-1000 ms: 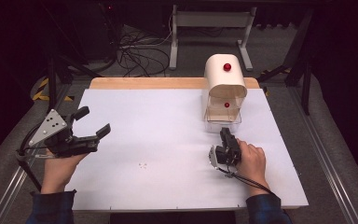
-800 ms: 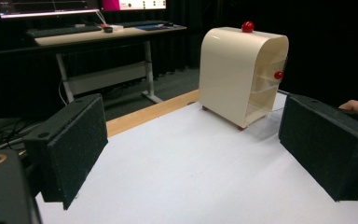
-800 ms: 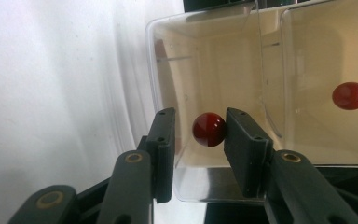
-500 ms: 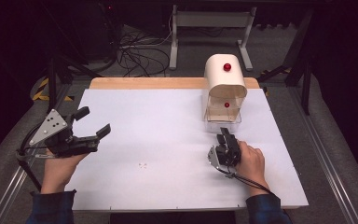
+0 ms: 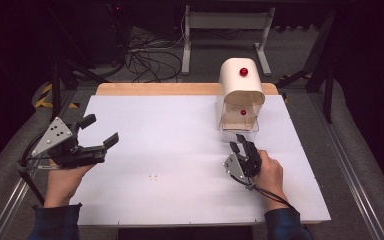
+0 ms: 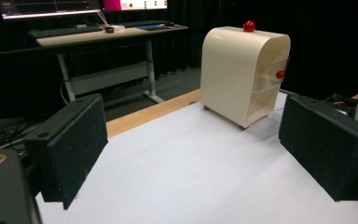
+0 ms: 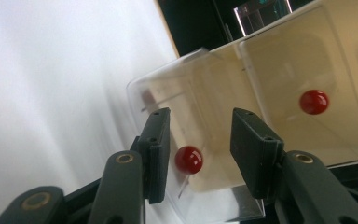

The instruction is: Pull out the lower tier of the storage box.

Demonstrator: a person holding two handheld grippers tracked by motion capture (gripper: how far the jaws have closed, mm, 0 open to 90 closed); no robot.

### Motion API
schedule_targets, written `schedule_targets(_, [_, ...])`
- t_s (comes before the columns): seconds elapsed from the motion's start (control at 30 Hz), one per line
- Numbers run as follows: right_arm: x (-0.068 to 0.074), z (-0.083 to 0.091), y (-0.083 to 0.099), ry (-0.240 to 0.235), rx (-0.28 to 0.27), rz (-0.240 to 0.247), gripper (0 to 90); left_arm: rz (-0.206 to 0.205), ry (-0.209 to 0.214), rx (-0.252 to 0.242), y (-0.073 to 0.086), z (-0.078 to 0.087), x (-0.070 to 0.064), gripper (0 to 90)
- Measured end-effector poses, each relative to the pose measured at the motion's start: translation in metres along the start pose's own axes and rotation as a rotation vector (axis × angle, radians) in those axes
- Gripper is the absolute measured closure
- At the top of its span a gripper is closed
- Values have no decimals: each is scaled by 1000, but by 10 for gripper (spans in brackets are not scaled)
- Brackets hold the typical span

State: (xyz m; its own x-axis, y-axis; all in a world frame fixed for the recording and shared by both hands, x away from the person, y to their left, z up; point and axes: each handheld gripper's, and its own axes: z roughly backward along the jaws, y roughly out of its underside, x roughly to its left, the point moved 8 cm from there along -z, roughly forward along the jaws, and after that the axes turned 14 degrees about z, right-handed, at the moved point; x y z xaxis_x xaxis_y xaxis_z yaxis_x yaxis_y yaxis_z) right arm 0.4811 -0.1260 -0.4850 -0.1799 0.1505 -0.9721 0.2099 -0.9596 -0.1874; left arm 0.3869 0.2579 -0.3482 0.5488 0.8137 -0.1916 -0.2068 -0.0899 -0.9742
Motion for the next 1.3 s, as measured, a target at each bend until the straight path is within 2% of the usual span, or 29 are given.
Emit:
schedule_targets(0.03, [-5, 1, -1, 6, -11, -35, 566, 0, 0, 0, 0, 0, 0, 88])
schedule_targets(0.07, [-5, 1, -1, 6, -11, -35, 566, -1, 0, 0, 0, 0, 0, 88])
schedule_targets(0.13, [-9, 4, -2, 1, -24, -100, 548, -1, 1, 3, 0, 0, 0, 88])
schedule_targets(0.17, [-9, 4, -2, 1, -24, -100, 548, -3, 1, 3, 0, 0, 0, 88])
schedule_targets(0.33, [-16, 6, -3, 8, -48, -180, 503, -4, 2, 3, 1, -1, -1, 87])
schedule_targets(0.4, [-19, 7, -2, 7, -56, -239, 491, -3, -2, -1, 0, 0, -1, 87])
schedule_targets(0.43, [-19, 7, -2, 7, -56, -239, 491, -2, -1, -3, 0, 0, -1, 87])
schedule_targets(0.57, [-29, 11, -2, 6, -94, -358, 459, -1, -3, -7, -1, 1, 0, 88])
schedule_targets(0.6, [-29, 11, -2, 6, -94, -358, 459, -1, -2, -7, -1, 1, 0, 88])
schedule_targets(0.8, [-39, 17, -1, -7, -138, -474, 388, 5, 0, -8, -1, 1, 0, 86])
schedule_targets(0.83, [-41, 17, 0, -12, -149, -509, 370, 10, 0, -11, -1, 1, 0, 85])
schedule_targets(0.87, [-41, 17, 0, -12, -149, -509, 370, 13, 0, -14, -2, 1, 0, 85])
schedule_targets(1.0, [-45, 18, 2, -19, -164, -573, 347, 12, -2, -11, -1, 2, 1, 85])
schedule_targets(1.2, [-49, 20, 4, -8, -156, -588, 297, 12, -1, -4, 0, 0, 1, 83])
schedule_targets(1.3, [-51, 20, 3, -14, -163, -611, 282, 14, 0, -3, 1, -1, 2, 81])
